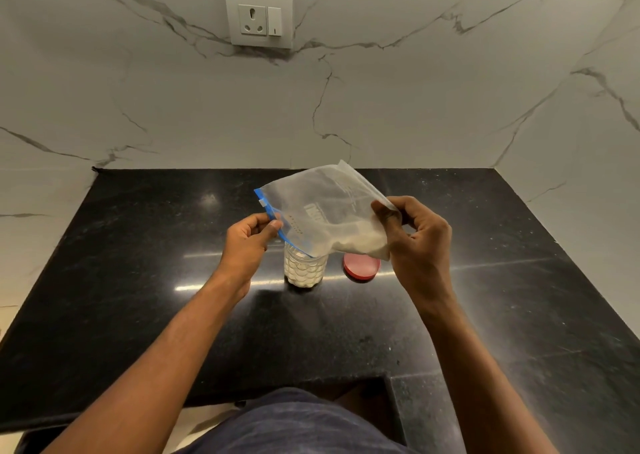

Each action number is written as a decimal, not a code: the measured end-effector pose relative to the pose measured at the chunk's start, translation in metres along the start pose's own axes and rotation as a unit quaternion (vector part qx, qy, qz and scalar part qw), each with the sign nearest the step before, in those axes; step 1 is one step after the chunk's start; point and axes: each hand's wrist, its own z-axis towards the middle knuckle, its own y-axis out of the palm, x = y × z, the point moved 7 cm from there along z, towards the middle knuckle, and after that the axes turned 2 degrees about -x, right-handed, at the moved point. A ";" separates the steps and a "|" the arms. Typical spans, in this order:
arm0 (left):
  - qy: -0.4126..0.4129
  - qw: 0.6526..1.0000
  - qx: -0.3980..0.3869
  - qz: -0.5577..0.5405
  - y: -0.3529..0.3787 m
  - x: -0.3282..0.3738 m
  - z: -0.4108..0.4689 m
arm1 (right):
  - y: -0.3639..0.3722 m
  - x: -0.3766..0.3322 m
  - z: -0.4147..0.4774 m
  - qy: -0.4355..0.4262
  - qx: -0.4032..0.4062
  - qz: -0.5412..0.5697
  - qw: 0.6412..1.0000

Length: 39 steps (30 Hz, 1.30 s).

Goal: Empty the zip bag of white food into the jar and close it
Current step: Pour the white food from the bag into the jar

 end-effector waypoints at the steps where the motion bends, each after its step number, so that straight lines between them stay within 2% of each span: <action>1: 0.001 1.000 0.001 -0.001 0.000 0.000 -0.001 | 0.001 -0.001 0.000 0.000 -0.005 -0.001 1.000; 16: 0.002 1.000 -0.006 -0.010 0.003 0.000 0.000 | -0.003 0.001 0.007 0.008 0.014 0.003 1.000; 37: 0.002 1.000 -0.010 -0.011 0.004 -0.001 0.003 | -0.007 0.003 0.018 -0.017 -0.011 -0.019 1.000; 39: 0.004 1.000 -0.014 -0.008 0.005 0.000 0.003 | -0.010 0.003 0.019 -0.012 0.008 -0.008 1.000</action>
